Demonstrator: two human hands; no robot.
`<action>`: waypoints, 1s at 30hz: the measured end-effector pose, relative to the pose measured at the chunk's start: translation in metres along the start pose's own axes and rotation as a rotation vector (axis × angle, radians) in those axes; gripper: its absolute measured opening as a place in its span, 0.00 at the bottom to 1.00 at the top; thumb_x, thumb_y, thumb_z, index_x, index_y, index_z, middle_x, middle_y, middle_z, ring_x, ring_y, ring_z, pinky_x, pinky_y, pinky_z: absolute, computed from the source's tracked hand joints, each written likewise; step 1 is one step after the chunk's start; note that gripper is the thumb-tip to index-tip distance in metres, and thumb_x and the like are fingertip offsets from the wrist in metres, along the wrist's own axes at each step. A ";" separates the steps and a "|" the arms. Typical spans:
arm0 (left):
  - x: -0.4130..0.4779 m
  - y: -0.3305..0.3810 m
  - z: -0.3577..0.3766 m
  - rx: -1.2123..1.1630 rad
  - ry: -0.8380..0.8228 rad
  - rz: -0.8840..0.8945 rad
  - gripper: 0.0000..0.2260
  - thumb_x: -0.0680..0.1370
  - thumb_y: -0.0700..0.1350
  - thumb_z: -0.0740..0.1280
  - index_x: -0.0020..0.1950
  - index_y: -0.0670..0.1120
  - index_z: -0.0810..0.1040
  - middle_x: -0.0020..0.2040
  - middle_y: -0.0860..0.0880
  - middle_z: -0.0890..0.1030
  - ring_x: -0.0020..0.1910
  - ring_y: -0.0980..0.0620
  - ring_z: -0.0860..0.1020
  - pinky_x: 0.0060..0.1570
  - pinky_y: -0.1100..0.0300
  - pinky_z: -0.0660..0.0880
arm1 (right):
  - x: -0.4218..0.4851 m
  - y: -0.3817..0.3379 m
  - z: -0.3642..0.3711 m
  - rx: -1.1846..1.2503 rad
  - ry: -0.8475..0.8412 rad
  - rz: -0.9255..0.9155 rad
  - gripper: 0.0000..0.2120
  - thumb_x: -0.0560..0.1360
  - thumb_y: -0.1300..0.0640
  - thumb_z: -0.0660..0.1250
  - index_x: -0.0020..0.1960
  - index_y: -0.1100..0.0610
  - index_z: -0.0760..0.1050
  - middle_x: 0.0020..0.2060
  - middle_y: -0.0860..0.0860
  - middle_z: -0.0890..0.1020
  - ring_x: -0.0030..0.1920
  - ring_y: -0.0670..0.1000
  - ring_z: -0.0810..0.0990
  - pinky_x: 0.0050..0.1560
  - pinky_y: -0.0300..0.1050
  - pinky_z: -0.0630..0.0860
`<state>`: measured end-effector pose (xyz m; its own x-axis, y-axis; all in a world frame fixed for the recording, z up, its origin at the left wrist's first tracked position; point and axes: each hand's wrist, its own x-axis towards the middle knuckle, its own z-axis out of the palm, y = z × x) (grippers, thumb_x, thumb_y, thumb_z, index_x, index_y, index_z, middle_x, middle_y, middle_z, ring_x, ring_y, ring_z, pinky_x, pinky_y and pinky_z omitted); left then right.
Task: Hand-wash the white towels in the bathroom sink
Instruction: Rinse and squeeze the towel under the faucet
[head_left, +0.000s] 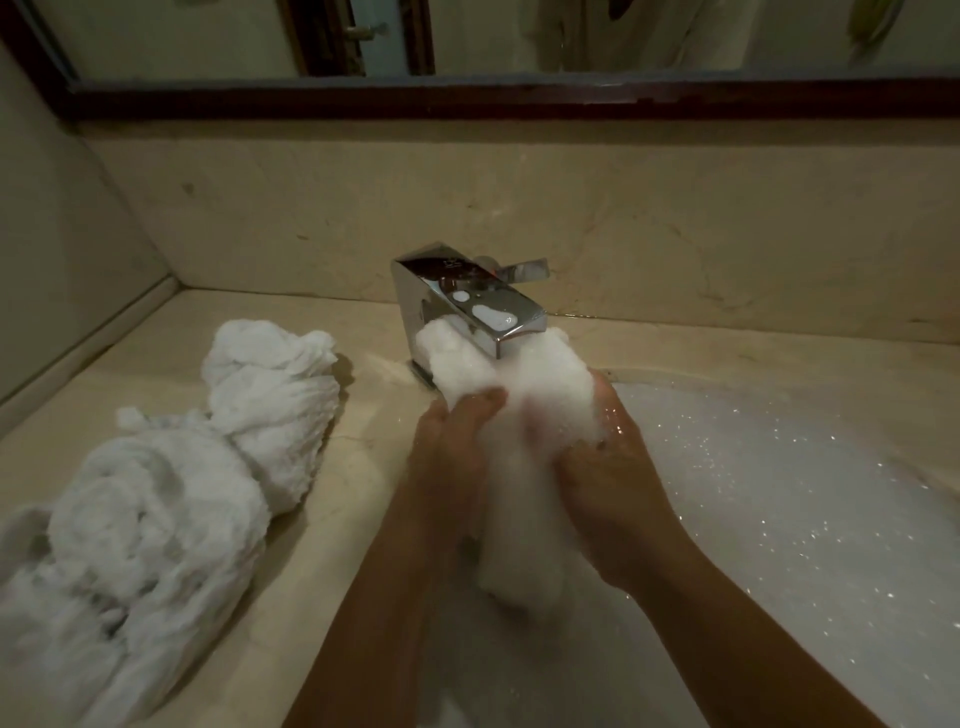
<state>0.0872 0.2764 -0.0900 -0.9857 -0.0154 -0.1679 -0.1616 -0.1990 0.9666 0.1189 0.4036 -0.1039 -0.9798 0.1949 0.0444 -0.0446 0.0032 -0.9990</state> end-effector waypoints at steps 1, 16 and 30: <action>-0.001 -0.004 -0.001 0.049 -0.010 0.030 0.27 0.59 0.61 0.71 0.51 0.47 0.83 0.52 0.44 0.85 0.60 0.39 0.82 0.67 0.36 0.75 | 0.001 0.001 0.000 0.009 0.044 0.006 0.21 0.80 0.57 0.71 0.71 0.42 0.74 0.58 0.46 0.84 0.58 0.52 0.85 0.55 0.65 0.84; -0.005 -0.003 -0.002 0.327 0.044 0.188 0.04 0.80 0.40 0.72 0.54 0.44 0.82 0.41 0.58 0.83 0.40 0.60 0.82 0.37 0.73 0.75 | 0.009 -0.012 -0.005 0.318 0.036 0.228 0.34 0.70 0.46 0.79 0.72 0.52 0.73 0.60 0.57 0.85 0.58 0.60 0.86 0.57 0.65 0.84; 0.006 -0.005 -0.008 -0.027 -0.104 -0.026 0.34 0.64 0.64 0.80 0.66 0.48 0.82 0.61 0.42 0.85 0.61 0.37 0.83 0.64 0.35 0.77 | -0.001 -0.013 0.003 -0.038 0.058 0.103 0.31 0.78 0.38 0.70 0.74 0.43 0.60 0.57 0.38 0.75 0.54 0.44 0.80 0.48 0.43 0.82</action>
<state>0.0824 0.2695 -0.0972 -0.9812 0.0915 -0.1701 -0.1868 -0.2246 0.9564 0.1198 0.3999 -0.0912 -0.9659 0.2524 -0.0574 0.0639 0.0176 -0.9978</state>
